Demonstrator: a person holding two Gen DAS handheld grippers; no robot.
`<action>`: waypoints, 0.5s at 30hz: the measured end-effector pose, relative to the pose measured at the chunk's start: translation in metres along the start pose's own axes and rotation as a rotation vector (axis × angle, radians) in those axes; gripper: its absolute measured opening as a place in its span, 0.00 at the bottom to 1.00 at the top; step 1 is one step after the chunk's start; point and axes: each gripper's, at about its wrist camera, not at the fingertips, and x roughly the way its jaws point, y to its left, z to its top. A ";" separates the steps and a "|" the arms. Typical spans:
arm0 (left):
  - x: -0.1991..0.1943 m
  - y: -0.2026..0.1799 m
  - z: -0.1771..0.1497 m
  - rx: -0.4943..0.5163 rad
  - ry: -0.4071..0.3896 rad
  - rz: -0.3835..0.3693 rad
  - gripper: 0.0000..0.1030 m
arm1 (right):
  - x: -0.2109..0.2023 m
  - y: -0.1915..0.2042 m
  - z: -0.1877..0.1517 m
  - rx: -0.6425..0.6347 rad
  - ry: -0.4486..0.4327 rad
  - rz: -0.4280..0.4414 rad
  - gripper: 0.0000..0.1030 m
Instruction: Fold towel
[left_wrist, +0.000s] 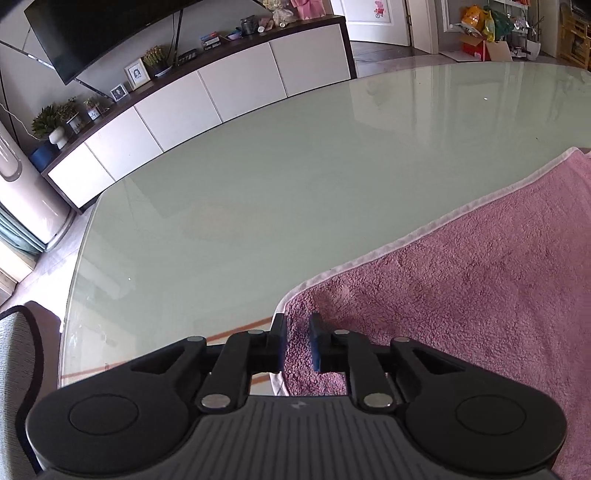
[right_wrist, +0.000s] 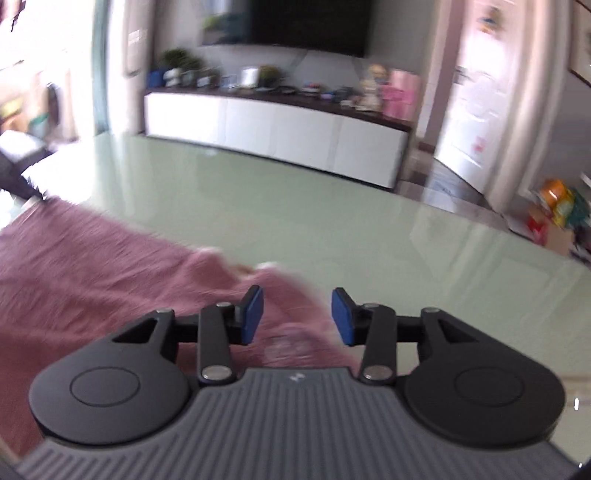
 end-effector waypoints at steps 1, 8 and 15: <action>0.000 0.001 -0.001 -0.007 -0.003 -0.004 0.17 | 0.006 -0.006 0.000 0.018 0.021 0.004 0.35; 0.000 0.001 -0.001 -0.009 -0.005 -0.022 0.18 | 0.033 -0.002 -0.007 -0.022 0.127 0.075 0.35; -0.010 0.000 -0.010 0.000 -0.040 -0.069 0.29 | 0.029 0.006 -0.011 -0.063 0.129 0.113 0.35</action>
